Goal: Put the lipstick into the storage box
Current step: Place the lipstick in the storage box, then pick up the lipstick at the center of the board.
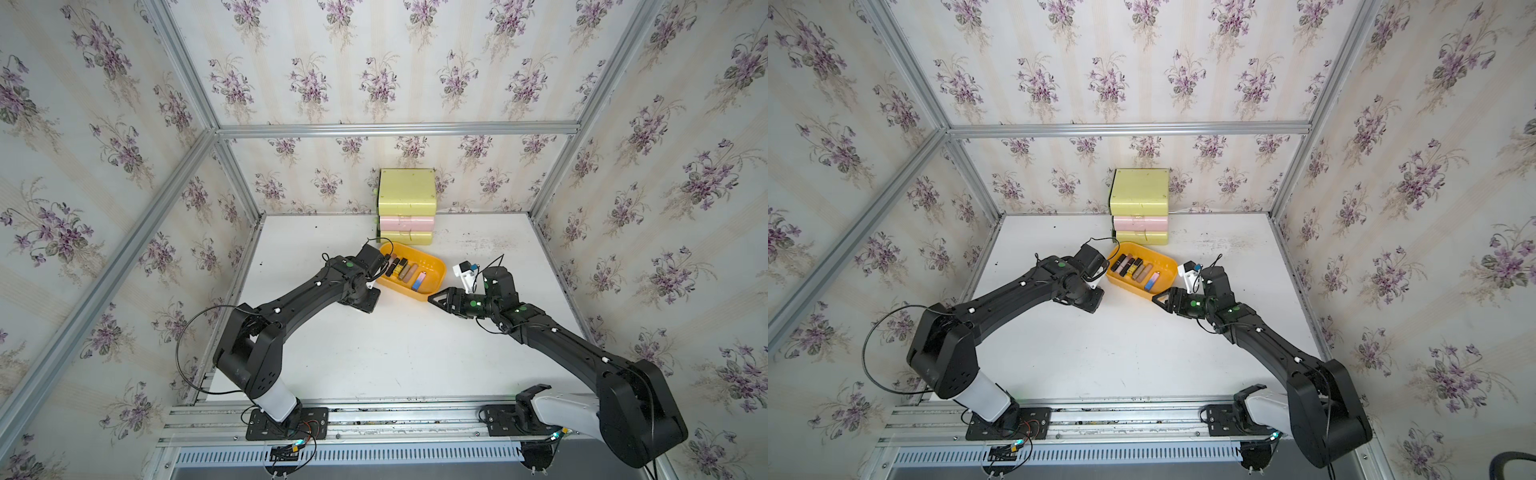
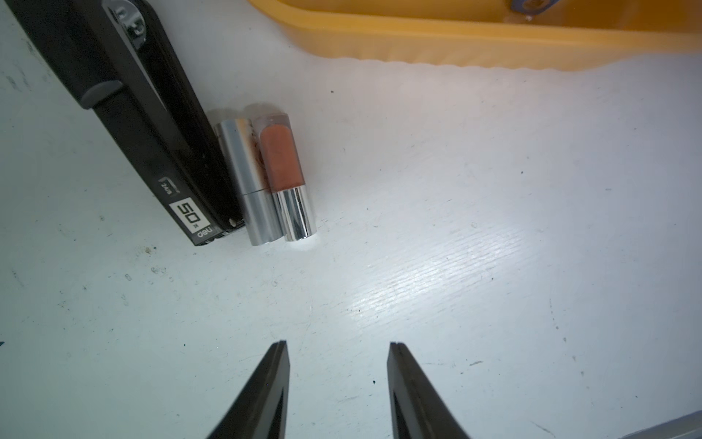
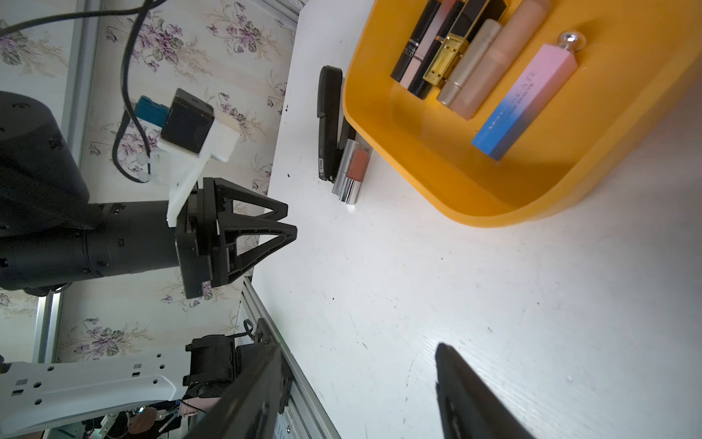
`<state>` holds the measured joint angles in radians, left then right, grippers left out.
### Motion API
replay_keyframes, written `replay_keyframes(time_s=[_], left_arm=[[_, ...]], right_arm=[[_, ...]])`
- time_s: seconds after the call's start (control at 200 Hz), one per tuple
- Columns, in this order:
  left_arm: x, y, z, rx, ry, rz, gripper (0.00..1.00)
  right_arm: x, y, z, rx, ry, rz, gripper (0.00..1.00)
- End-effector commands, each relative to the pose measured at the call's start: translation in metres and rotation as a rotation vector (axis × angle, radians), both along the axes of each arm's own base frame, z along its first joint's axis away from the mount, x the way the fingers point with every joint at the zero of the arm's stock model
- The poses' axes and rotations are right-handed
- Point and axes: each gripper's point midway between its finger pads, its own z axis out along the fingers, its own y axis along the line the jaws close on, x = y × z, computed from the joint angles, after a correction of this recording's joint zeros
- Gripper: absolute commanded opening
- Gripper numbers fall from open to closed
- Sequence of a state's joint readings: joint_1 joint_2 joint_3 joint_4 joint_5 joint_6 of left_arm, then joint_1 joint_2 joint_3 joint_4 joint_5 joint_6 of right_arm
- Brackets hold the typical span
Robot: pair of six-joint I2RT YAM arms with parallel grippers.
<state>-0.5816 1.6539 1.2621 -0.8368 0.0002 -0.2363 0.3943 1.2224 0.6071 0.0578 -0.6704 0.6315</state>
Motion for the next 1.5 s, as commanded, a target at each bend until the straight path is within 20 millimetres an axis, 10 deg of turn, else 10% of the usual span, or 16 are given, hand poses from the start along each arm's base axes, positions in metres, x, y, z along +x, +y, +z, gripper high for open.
replay_keyframes(time_s=[0.0,0.844,1.499], left_arm=[[0.009,0.002,-0.01,0.03,0.001,0.002,0.42],[0.052,-0.003,-0.052,0.052,0.066,0.046,0.38],[0.05,0.001,-0.069,0.067,0.106,0.054,0.36]], right_arm=[[0.004,0.004,0.0,0.005,-0.015,-0.004,0.67],[0.008,0.007,-0.025,-0.036,0.026,0.015,0.67],[0.009,0.007,-0.028,-0.04,0.032,0.018,0.67]])
